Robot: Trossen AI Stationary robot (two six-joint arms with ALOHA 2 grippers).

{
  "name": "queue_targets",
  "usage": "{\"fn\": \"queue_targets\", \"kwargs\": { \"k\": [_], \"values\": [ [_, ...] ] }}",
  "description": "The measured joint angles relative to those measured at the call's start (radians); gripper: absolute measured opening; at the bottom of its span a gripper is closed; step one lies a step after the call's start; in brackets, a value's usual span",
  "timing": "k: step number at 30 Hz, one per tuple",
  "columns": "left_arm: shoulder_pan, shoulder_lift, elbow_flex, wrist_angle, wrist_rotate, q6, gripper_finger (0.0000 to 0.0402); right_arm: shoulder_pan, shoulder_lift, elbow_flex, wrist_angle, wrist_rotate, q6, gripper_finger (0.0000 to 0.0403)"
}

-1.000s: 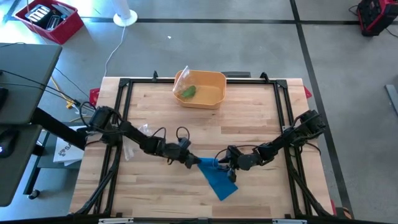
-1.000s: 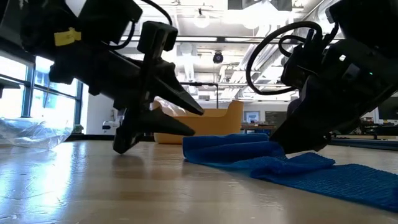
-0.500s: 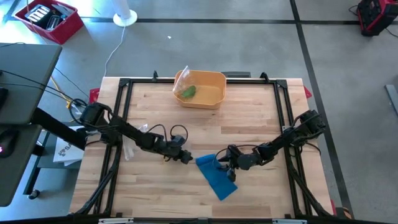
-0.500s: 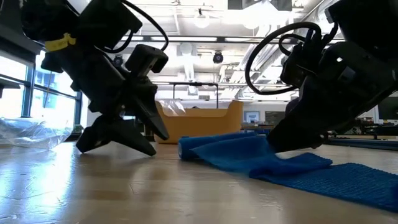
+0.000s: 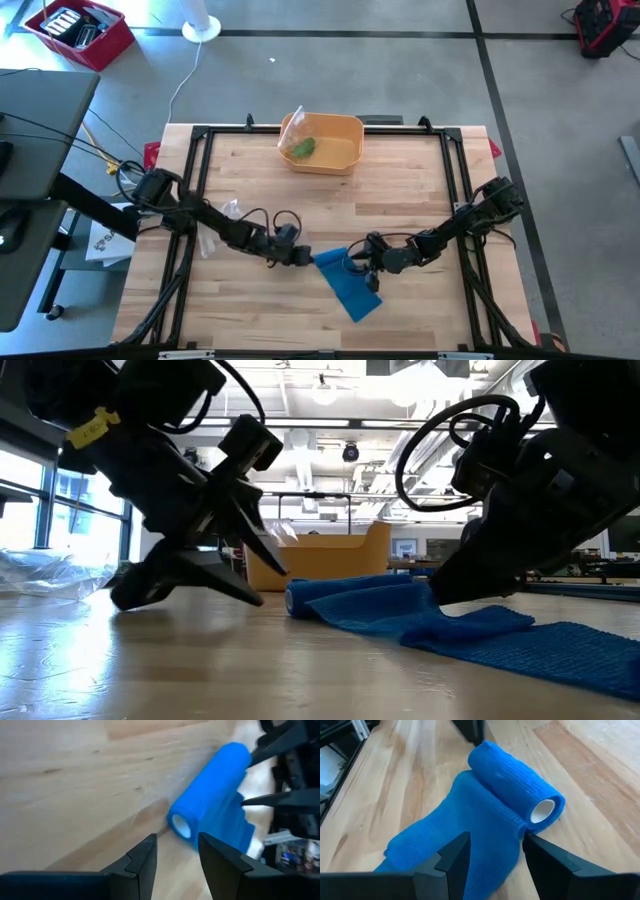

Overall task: Roll bandage
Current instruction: Roll the blue bandage

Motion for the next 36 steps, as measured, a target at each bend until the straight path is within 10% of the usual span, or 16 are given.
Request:
{"fn": "queue_targets", "kwargs": {
  "k": [36],
  "values": [
    [-0.023, 0.088, 0.117, -0.022, -0.209, -0.076, 0.0135, -0.058, -0.181, 0.0, -0.329, -0.031, 0.188, 0.0176]
  ]
}}
